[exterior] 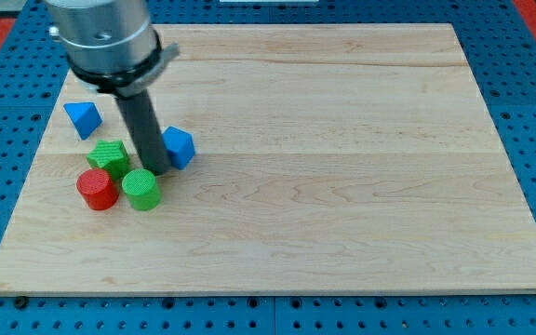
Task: Move the red circle in between the green star and green circle
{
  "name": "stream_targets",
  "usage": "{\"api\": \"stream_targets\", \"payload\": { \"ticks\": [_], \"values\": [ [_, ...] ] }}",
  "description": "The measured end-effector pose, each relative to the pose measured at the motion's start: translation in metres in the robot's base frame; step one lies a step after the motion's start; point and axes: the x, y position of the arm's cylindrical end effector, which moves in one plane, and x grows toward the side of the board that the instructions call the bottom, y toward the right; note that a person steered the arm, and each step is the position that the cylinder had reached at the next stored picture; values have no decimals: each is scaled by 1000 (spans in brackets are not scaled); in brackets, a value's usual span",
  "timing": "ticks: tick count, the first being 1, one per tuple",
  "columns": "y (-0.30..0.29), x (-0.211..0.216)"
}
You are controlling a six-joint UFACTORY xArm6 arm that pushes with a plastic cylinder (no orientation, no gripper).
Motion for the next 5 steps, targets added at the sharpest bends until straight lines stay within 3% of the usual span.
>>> {"api": "stream_targets", "payload": {
  "ticks": [2,3,4,5],
  "values": [
    [22,2],
    [22,44],
    [-10,105],
    [-96,108]
  ]
}}
